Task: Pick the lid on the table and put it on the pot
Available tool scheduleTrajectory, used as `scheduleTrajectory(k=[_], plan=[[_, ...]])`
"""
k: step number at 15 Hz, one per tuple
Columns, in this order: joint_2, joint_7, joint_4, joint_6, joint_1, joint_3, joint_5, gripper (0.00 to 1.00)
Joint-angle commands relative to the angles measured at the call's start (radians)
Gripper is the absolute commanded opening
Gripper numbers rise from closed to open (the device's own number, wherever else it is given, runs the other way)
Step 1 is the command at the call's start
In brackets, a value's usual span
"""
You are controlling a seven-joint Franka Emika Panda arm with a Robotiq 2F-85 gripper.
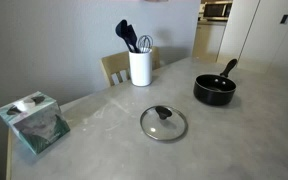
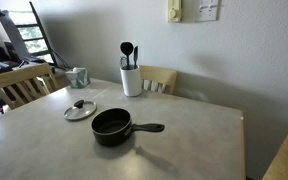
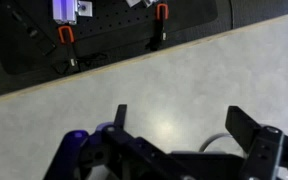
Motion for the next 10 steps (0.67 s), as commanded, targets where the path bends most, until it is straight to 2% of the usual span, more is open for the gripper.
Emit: scheduleTrajectory(k=[1, 6, 7, 9, 10], plan=[[0.004, -0.013, 0.002, -0.003, -0.025, 0.021, 0.012, 1.00], [0.004, -0.045, 0.004, -0.015, -0.017, 0.019, 0.009, 1.00], [0.106, -0.121, 0.092, -0.010, -0.022, -0.027, -0.027, 1.00], [0.127, -0.183, 0.121, -0.018, -0.016, -0.052, -0.034, 1.00], [0.190, -0.187, 0.145, 0.020, 0.007, -0.045, -0.004, 1.00]])
